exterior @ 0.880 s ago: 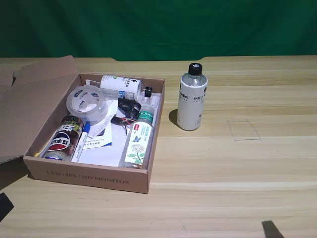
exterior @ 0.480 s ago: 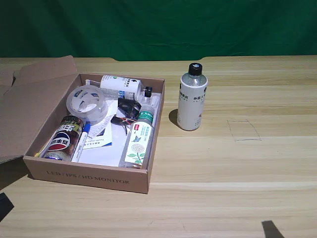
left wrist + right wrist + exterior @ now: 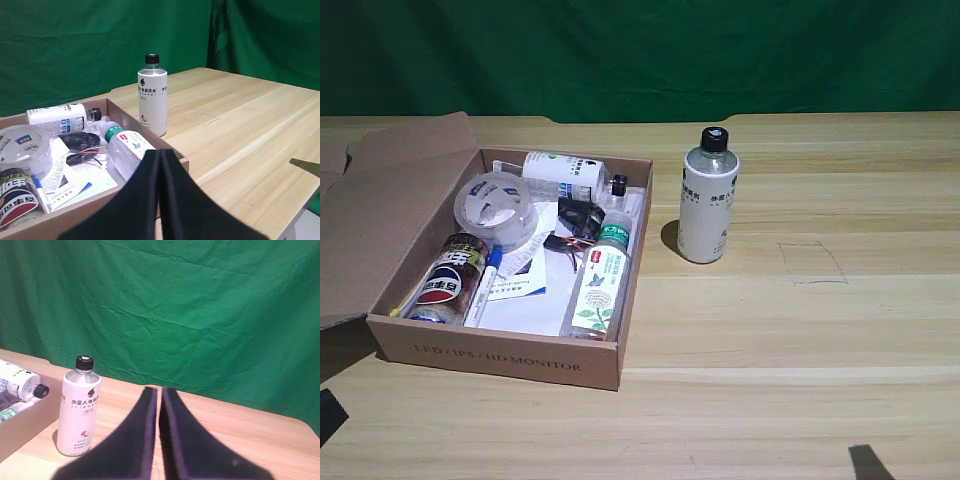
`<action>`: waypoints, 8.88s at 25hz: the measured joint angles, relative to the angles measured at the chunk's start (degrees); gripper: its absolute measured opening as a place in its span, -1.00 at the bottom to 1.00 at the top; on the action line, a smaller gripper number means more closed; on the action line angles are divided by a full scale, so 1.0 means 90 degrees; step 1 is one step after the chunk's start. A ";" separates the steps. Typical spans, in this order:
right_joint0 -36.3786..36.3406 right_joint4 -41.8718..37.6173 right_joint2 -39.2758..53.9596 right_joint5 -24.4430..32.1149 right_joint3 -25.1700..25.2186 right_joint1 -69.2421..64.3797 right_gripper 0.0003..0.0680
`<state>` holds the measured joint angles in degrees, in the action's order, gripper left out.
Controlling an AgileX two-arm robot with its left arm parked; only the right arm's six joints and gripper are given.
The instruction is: Place the white bottle into the box.
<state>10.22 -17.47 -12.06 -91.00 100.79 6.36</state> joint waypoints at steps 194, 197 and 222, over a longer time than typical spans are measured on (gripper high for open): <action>-0.1513 0.1045 -0.5778 -0.0513 -0.0053 0.6618 -1.00; -0.1031 0.1125 -0.5122 -0.0316 -0.0062 0.5838 -1.00; -0.0718 0.1587 -0.0134 -0.0224 -0.0094 0.1174 -1.00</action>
<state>3.76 -3.19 -13.26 -93.02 99.94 16.93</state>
